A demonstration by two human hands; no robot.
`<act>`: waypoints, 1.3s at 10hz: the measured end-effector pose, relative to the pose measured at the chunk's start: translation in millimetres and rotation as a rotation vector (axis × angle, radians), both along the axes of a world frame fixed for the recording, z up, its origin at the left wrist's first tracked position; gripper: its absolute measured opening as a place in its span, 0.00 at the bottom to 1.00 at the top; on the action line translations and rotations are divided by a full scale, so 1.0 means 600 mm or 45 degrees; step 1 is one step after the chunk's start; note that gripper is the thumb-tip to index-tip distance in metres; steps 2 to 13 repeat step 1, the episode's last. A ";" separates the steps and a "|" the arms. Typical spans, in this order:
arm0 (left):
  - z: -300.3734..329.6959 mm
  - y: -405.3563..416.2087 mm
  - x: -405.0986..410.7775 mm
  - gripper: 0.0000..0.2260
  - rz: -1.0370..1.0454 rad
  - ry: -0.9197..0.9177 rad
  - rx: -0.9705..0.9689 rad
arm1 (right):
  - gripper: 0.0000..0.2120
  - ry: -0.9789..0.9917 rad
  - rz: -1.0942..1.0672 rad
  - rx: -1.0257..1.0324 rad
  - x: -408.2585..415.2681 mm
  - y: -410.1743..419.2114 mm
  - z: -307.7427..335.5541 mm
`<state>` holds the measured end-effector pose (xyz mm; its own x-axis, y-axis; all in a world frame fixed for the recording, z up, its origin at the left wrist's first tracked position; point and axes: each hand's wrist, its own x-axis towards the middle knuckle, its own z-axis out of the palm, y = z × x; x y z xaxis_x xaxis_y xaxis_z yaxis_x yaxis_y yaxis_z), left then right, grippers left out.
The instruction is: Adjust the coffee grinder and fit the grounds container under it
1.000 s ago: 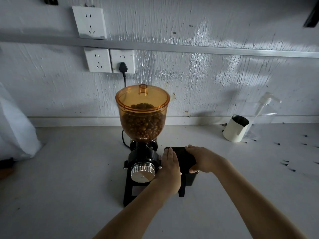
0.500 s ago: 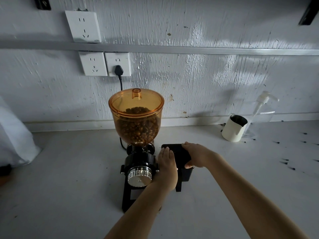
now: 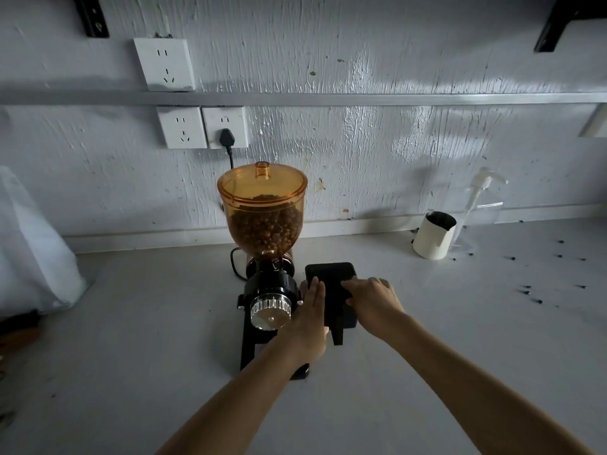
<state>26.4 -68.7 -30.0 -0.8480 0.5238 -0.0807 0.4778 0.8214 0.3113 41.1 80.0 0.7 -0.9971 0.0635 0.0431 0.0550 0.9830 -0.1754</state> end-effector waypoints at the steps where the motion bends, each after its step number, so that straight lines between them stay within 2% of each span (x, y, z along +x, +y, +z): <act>1: 0.000 -0.020 0.010 0.35 -0.092 -0.010 0.101 | 0.28 -0.305 0.016 -0.067 0.007 -0.004 0.002; 13: 0.000 -0.020 0.010 0.35 -0.092 -0.010 0.101 | 0.28 -0.305 0.016 -0.067 0.007 -0.004 0.002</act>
